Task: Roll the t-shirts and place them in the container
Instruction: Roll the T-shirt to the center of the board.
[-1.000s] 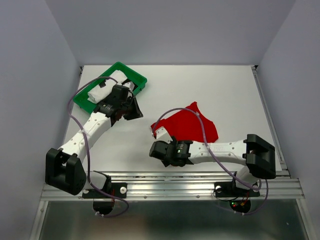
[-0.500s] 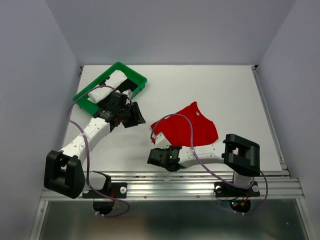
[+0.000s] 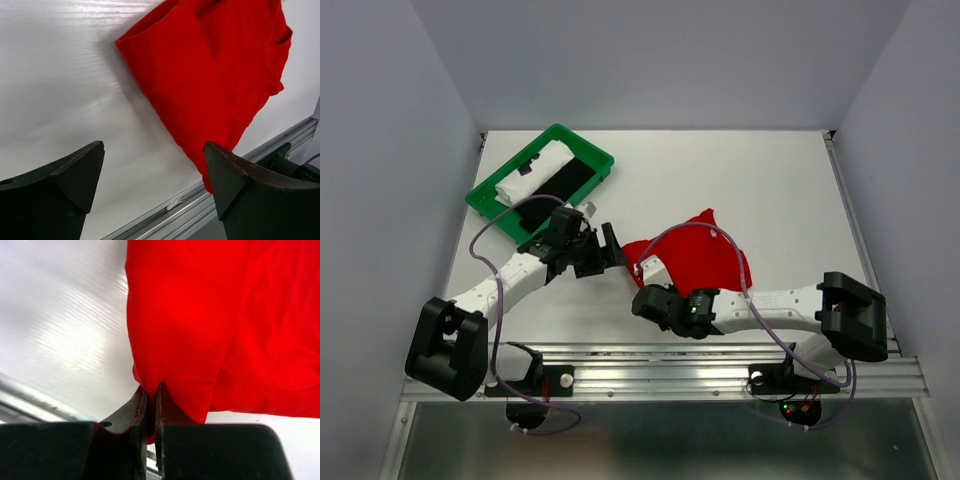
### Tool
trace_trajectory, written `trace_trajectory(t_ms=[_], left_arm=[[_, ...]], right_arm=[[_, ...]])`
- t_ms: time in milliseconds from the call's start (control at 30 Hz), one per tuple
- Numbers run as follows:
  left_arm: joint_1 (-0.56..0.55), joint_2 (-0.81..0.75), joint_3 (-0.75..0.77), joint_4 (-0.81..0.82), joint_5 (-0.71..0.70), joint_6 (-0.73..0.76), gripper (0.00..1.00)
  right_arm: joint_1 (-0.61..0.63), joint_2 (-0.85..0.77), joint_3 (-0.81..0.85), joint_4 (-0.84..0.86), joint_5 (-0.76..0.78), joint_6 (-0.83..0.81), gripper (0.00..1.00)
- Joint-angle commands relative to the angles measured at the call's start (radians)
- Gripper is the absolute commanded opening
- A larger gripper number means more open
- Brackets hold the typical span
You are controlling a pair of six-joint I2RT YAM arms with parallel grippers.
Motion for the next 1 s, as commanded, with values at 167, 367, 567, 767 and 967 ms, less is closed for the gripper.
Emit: trace_trajectory(t_ms=[167,367,567,767,967], left_arm=[[-0.010,0.041,-0.094,0.245,0.096,-0.059,0.96],[-0.015,0.102,-0.120,0.354,0.125,-0.096,0.96],[-0.030,0.215,-0.089,0.432,0.133,-0.136,0.96],[-0.048,0.335,-0.003,0.451,0.116,-0.180,0.72],[-0.068,0.349,0.059,0.351,0.073,-0.222,0.00]], right_arm=[[-0.038,-0.130,-0.025,0.130,-0.117,0.020,0.01],[-0.047,-0.143,-0.026,0.132,-0.134,0.013,0.01],[-0.047,-0.150,-0.037,0.129,-0.138,0.017,0.01],[-0.047,-0.139,-0.059,0.107,-0.137,0.020,0.01],[-0.047,-0.116,-0.014,0.021,-0.103,0.022,0.35]])
